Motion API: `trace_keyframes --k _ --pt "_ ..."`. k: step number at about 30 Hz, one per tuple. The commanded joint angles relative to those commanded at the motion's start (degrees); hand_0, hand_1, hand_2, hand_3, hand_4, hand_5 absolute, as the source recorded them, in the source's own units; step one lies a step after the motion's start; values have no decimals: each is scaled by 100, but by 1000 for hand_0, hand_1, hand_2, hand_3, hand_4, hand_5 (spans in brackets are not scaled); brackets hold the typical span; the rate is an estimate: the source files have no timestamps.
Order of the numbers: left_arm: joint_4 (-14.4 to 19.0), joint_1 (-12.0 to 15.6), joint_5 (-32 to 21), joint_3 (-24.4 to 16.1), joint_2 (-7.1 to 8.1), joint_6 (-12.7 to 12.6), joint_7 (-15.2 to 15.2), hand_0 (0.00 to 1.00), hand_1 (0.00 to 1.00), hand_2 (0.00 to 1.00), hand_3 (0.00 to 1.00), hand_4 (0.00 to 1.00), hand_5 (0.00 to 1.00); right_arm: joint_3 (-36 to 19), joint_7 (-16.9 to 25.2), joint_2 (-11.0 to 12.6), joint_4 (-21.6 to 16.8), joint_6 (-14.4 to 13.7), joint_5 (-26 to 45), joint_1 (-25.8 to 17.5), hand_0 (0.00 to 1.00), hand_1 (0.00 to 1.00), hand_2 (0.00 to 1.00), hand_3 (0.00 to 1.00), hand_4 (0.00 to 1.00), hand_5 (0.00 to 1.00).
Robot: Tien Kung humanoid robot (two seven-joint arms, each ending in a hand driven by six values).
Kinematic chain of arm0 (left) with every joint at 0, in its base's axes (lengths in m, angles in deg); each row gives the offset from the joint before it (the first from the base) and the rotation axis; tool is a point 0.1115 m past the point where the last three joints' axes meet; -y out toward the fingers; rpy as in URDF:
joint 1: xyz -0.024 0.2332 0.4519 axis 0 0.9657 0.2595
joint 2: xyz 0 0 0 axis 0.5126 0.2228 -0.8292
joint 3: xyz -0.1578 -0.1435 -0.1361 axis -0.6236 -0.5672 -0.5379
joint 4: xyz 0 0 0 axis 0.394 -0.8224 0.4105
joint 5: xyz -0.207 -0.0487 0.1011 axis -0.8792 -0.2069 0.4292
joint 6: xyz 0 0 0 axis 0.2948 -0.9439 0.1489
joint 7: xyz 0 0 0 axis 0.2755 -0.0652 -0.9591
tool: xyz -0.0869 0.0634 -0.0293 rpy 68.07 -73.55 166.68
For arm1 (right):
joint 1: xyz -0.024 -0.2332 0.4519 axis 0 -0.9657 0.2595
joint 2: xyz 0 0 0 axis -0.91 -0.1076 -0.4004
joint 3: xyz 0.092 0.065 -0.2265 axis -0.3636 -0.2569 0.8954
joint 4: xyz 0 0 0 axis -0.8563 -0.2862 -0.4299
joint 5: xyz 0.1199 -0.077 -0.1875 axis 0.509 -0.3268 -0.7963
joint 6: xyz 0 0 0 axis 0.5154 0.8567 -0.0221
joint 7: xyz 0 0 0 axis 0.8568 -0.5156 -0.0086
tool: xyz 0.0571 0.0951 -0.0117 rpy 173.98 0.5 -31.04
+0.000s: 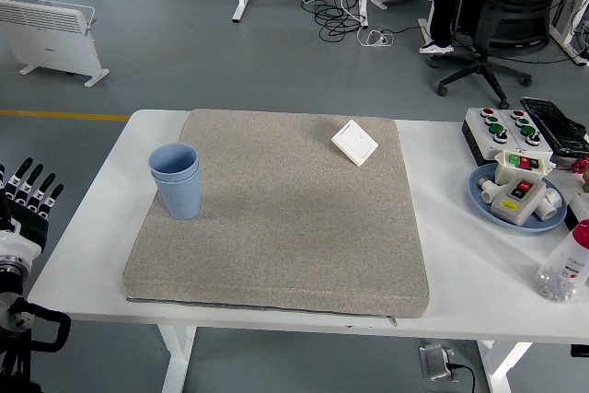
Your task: Push cup pick cup insert cup
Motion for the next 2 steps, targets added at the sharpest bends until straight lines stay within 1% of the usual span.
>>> trace_keyframes --k 2 --pt "-1 -4 -1 -2 0 2 0 810 840 895 822 562 998 6 -4 1 0 1 10 -1 782 713 774 582 140 473"
